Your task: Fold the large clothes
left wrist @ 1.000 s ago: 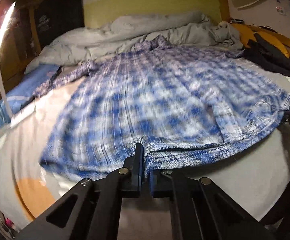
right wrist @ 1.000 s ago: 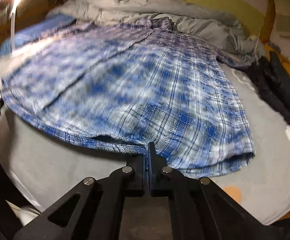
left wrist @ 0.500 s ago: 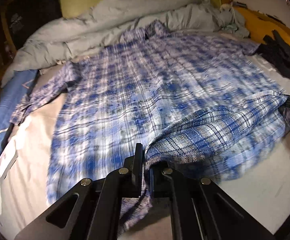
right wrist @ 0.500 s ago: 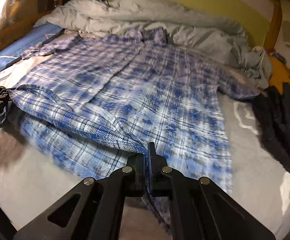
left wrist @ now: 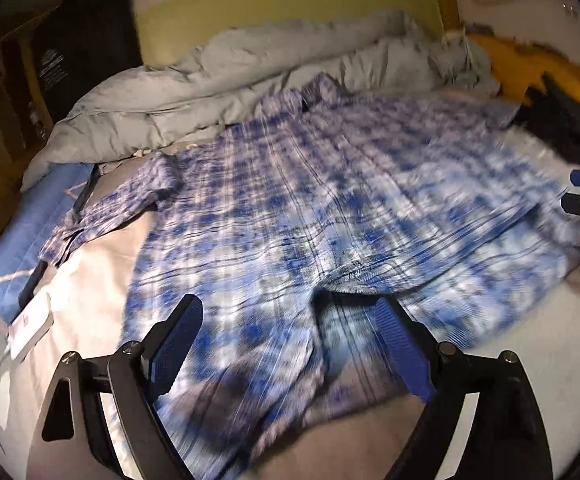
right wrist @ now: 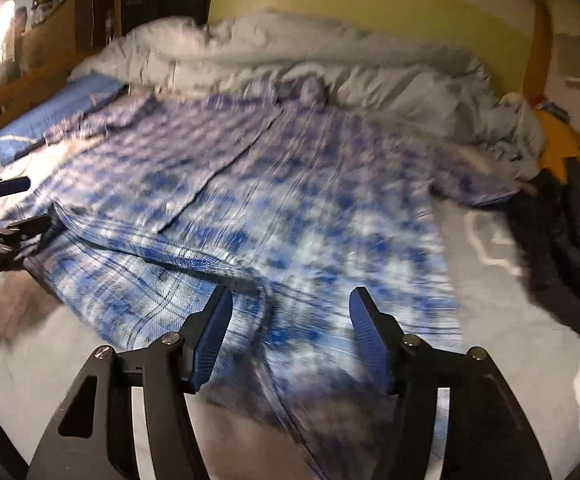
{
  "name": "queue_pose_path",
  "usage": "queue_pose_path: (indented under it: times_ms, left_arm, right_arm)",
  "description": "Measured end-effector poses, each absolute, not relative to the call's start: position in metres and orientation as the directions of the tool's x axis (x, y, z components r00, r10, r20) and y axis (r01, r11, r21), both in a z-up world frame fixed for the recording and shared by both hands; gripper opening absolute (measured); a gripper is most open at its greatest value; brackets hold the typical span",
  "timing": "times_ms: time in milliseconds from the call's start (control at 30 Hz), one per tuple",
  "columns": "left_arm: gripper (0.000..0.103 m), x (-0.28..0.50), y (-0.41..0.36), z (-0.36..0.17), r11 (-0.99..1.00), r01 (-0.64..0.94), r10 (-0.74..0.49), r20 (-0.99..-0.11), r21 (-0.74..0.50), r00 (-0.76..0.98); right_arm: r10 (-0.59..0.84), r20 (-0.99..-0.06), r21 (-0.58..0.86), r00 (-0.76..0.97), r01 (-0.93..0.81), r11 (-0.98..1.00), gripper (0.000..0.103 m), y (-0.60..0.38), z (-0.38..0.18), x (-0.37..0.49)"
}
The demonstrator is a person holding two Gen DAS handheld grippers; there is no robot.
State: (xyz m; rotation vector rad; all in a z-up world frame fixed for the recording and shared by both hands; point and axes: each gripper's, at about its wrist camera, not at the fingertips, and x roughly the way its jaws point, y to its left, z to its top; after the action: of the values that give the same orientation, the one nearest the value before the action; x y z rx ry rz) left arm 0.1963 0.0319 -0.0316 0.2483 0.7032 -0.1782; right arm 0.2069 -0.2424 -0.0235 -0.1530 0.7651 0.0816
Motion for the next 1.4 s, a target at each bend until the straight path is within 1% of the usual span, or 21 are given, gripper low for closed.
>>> queue_pose_path:
  times_ms: [33, 100, 233, 367, 467, 567, 633, 667, 700, 733, 767, 867, 933, 1000, 1067, 1100, 1133, 1200, 1267, 1300, 1400]
  left_arm:
    - [0.090, 0.190, 0.039, -0.026, 0.961, 0.229, -0.077, -0.650, 0.153, 0.756]
    - [0.090, 0.177, 0.056, -0.023, 0.970, 0.201, -0.066, -0.655, 0.134, 0.753]
    - [0.090, 0.154, 0.083, -0.031, 0.979, 0.157, -0.032, -0.670, 0.128, 0.742]
    - [0.090, 0.146, 0.102, -0.047, 0.984, 0.117, 0.013, -0.701, 0.137, 0.713]
    - [0.090, 0.141, 0.107, -0.053, 0.985, 0.105, 0.023, -0.709, 0.137, 0.705]
    - [0.090, 0.137, 0.105, -0.056, 0.982, 0.113, 0.030, -0.713, 0.151, 0.701]
    - [0.090, 0.135, 0.102, -0.058, 0.980, 0.126, 0.025, -0.718, 0.156, 0.696]
    - [0.090, 0.133, 0.101, -0.059, 0.979, 0.132, 0.023, -0.720, 0.158, 0.694]
    - [0.090, 0.131, 0.100, -0.060, 0.978, 0.136, 0.023, -0.723, 0.161, 0.691]
    - [0.090, 0.128, 0.098, -0.062, 0.976, 0.146, 0.017, -0.729, 0.160, 0.684]
    - [0.090, 0.126, 0.098, -0.064, 0.975, 0.157, 0.008, -0.735, 0.155, 0.678]
    - [0.090, 0.121, 0.093, -0.072, 0.969, 0.196, -0.014, -0.761, 0.149, 0.649]
    - [0.090, 0.121, 0.089, -0.078, 0.961, 0.201, 0.018, -0.766, 0.191, 0.643]
    - [0.090, 0.127, 0.089, -0.084, 0.953, 0.161, 0.095, -0.759, 0.256, 0.644]
    - [0.090, 0.134, 0.097, -0.088, 0.960, 0.142, 0.096, -0.756, 0.242, 0.647]
    - [0.087, 0.137, 0.101, -0.088, 0.963, 0.141, 0.083, -0.755, 0.228, 0.650]
    - [0.080, 0.141, 0.107, -0.088, 0.966, 0.130, 0.083, -0.748, 0.222, 0.658]
    - [0.039, 0.147, 0.113, -0.085, 0.969, 0.122, 0.081, -0.745, 0.214, 0.662]
    - [0.023, 0.153, 0.122, -0.075, 0.978, 0.137, 0.026, -0.744, 0.157, 0.668]
    - [0.020, 0.156, 0.124, -0.071, 0.980, 0.140, 0.010, -0.740, 0.140, 0.673]
    - [0.018, 0.170, 0.127, -0.049, 0.979, 0.155, -0.015, -0.717, 0.130, 0.697]
  right_arm:
    - [0.008, -0.680, -0.108, 0.733, -0.112, 0.988, 0.065, -0.248, -0.017, 0.199]
    - [-0.013, -0.652, -0.098, 0.758, -0.068, 0.993, 0.075, -0.263, -0.007, 0.184]
    - [-0.084, -0.643, -0.136, 0.761, -0.005, 0.991, 0.076, -0.287, -0.005, 0.158]
    - [-0.084, -0.716, -0.174, 0.693, -0.061, 0.983, 0.076, -0.289, -0.024, 0.147]
    - [-0.082, -0.743, -0.198, 0.664, -0.101, 0.975, 0.076, -0.280, -0.036, 0.142]
    - [-0.124, -0.762, -0.227, 0.635, -0.082, 0.970, 0.074, -0.276, -0.047, 0.142]
    - [-0.140, -0.765, -0.230, 0.629, -0.064, 0.971, 0.059, -0.279, -0.050, 0.143]
    - [-0.148, -0.763, -0.229, 0.630, -0.049, 0.972, 0.042, -0.282, -0.048, 0.145]
    - [-0.151, -0.759, -0.222, 0.633, -0.033, 0.974, 0.033, -0.286, -0.046, 0.146]
    - [-0.146, -0.754, -0.203, 0.641, -0.016, 0.979, 0.016, -0.291, -0.041, 0.148]
    - [-0.133, -0.748, -0.176, 0.650, -0.002, 0.984, 0.006, -0.296, -0.034, 0.152]
    - [-0.144, -0.714, -0.162, 0.685, 0.039, 0.986, 0.005, -0.307, -0.016, 0.171]
    - [-0.173, -0.695, -0.167, 0.697, 0.077, 0.983, 0.005, -0.316, -0.009, 0.189]
    - [-0.185, -0.702, -0.155, 0.688, 0.106, 0.982, 0.005, -0.327, -0.009, 0.207]
    - [-0.180, -0.723, -0.137, 0.667, 0.117, 0.984, 0.004, -0.335, -0.015, 0.222]
    - [-0.178, -0.734, -0.132, 0.656, 0.120, 0.984, 0.004, -0.336, -0.020, 0.227]
    - [-0.172, -0.746, -0.126, 0.643, 0.117, 0.985, 0.004, -0.337, -0.026, 0.231]
    - [-0.163, -0.764, -0.121, 0.624, 0.110, 0.987, 0.004, -0.337, -0.035, 0.233]
    - [-0.167, -0.771, -0.132, 0.615, 0.103, 0.986, 0.004, -0.337, -0.040, 0.233]
    - [-0.168, -0.772, -0.134, 0.614, 0.102, 0.986, 0.004, -0.337, -0.041, 0.233]
    - [-0.161, -0.770, -0.122, 0.618, 0.105, 0.987, 0.004, -0.339, -0.040, 0.232]
